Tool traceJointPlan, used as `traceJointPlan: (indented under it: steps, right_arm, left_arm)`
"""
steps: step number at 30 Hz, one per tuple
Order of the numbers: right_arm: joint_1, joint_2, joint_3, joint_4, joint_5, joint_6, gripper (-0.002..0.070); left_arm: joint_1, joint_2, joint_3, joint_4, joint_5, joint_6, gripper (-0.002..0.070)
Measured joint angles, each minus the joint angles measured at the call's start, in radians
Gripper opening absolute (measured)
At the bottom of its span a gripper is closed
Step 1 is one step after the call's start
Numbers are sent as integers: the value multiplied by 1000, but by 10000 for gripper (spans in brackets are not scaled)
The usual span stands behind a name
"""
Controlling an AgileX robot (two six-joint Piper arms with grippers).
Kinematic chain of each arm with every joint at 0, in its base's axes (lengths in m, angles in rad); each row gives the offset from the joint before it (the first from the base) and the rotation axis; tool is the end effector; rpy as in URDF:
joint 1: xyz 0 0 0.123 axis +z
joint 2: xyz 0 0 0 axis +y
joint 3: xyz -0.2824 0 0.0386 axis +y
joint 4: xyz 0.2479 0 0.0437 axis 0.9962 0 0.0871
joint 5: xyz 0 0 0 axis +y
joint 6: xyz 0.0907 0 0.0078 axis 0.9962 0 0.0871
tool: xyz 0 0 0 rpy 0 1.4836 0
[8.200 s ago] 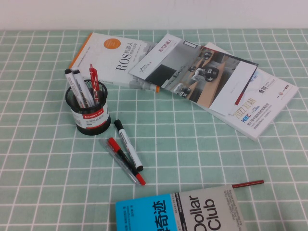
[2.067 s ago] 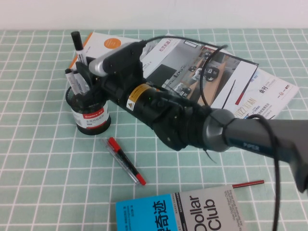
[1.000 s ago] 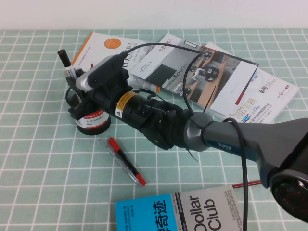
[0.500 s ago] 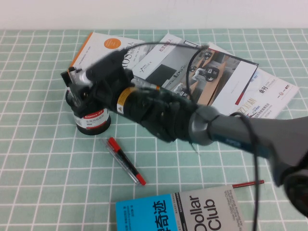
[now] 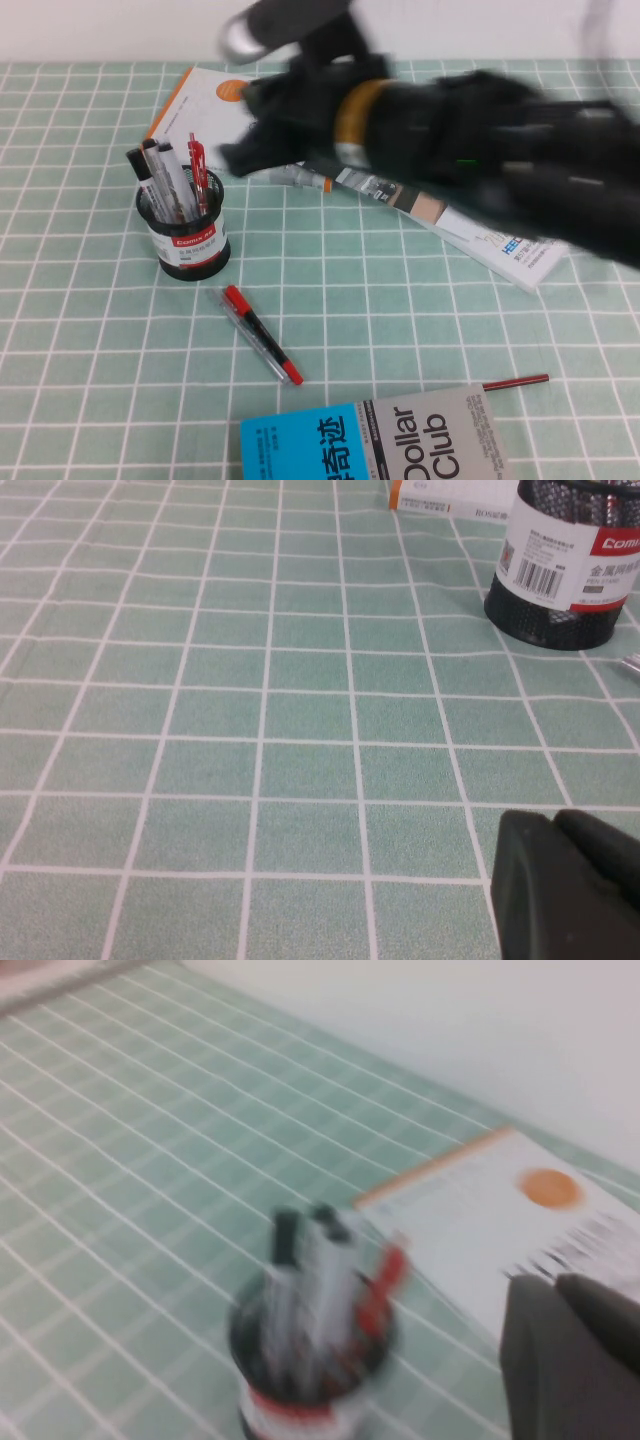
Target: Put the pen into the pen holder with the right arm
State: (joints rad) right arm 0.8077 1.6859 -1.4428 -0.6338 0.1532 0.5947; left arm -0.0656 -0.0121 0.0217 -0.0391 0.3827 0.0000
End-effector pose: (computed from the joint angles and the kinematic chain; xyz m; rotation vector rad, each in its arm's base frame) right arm 0.2887 0.2899 0.3567 -0.7064 1.7357 0.4540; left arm 0.0521 -0.0048 0.1721 0.0376 1.8761 -0.0838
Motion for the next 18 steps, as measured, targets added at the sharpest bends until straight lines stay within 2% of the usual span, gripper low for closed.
traceJointPlan:
  steps: [10, 18]
  right_arm:
    - [1, -478, 348, 68, 305, 8, -19]
    - [1, -663, 494, 168, 544, 10, -19]
  left_arm:
    - [0, 0, 0, 0, 0, 0, -6]
    - [0, 0, 0, 0, 0, 0, -6]
